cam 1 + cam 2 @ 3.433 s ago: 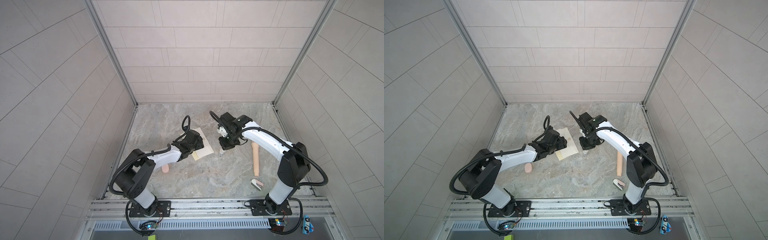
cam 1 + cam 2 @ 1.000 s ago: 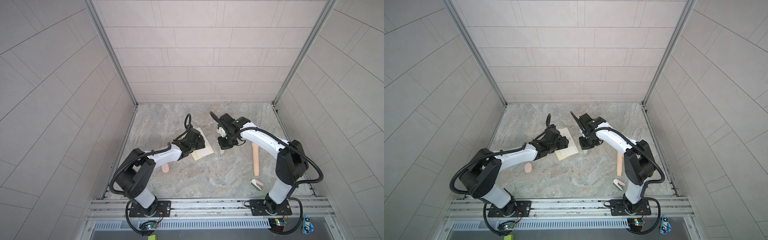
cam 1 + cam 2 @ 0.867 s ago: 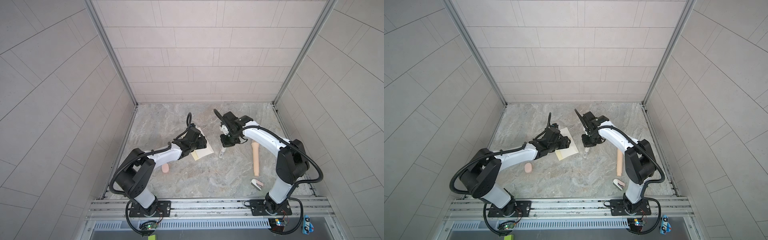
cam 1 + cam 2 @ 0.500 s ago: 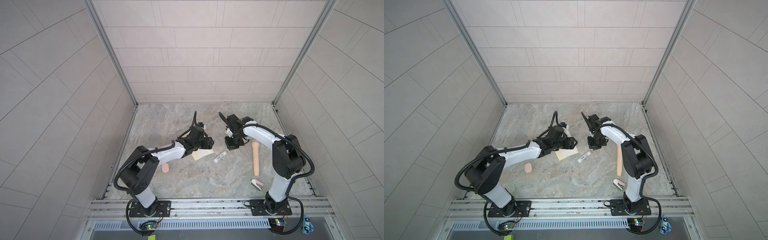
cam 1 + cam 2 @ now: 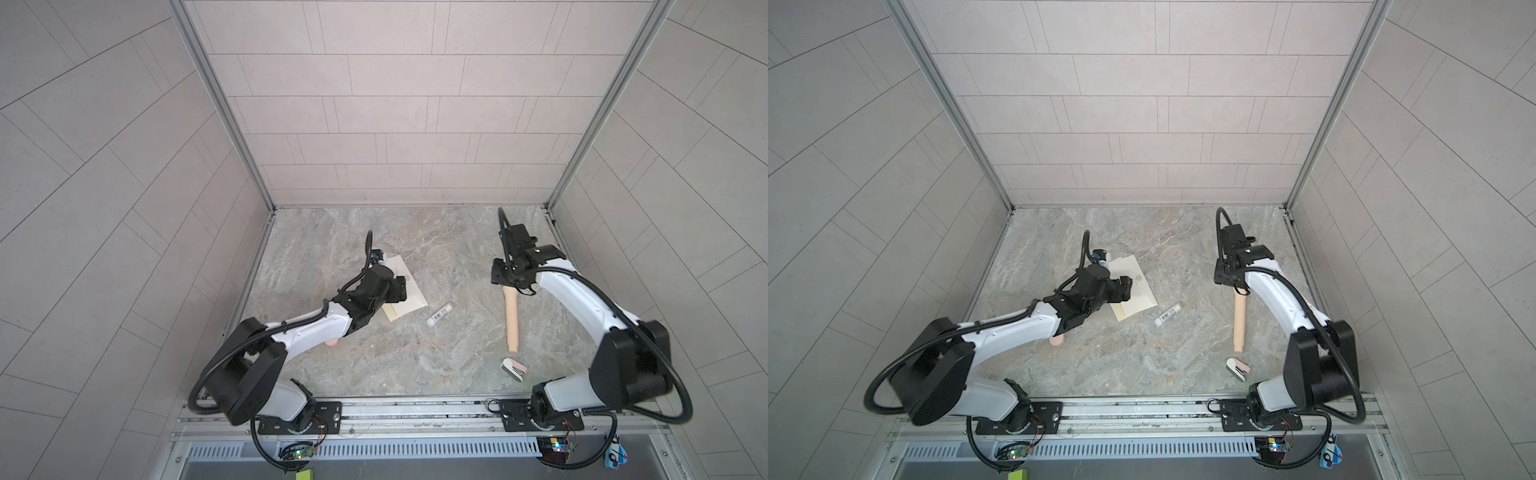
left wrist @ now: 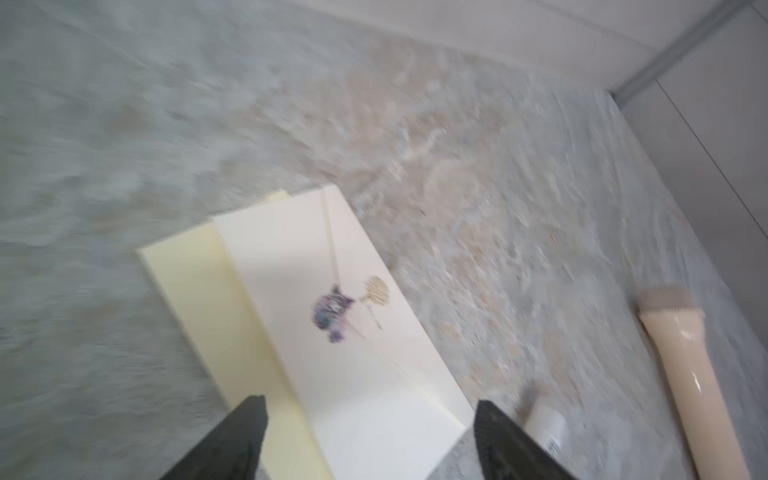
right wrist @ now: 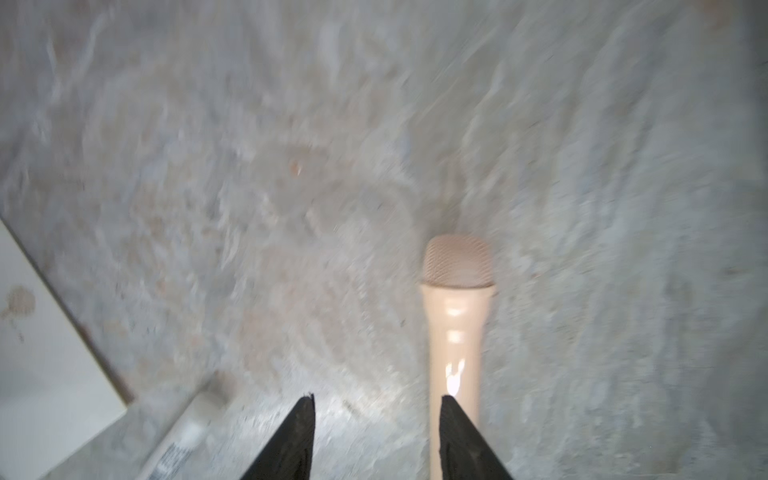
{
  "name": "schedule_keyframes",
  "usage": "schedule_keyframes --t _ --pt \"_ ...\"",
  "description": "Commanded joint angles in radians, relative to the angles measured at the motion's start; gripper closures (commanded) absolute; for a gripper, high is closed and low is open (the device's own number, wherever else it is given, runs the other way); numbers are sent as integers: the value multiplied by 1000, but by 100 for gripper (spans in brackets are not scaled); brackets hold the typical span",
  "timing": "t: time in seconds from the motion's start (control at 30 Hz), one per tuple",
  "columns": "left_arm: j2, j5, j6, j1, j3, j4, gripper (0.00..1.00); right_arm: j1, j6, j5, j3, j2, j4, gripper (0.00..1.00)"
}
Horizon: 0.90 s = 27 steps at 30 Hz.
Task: Place the letter into the envelope and seal it
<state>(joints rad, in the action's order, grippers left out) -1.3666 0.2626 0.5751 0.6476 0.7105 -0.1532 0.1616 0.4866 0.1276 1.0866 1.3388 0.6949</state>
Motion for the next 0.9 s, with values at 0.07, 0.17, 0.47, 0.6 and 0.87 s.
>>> schedule_keyframes --t 0.07,0.17,0.47,0.6,0.87 --pt "97 459 27 -177 6 207 4 10 -147 407 -210 -150 -362 46" --pt "104 573 16 -280 7 263 0 9 -244 507 -358 -149 -603 45" --pt "-8 645 -210 -399 1 75 0 -1 -333 523 -571 25 -1101 44" --pt "-62 616 -285 -418 8 -17 0 -48 -335 440 -602 86 -1247 44" --pt "-87 535 -343 -434 -86 -163 0 -100 -405 182 -699 191 -1541 0"
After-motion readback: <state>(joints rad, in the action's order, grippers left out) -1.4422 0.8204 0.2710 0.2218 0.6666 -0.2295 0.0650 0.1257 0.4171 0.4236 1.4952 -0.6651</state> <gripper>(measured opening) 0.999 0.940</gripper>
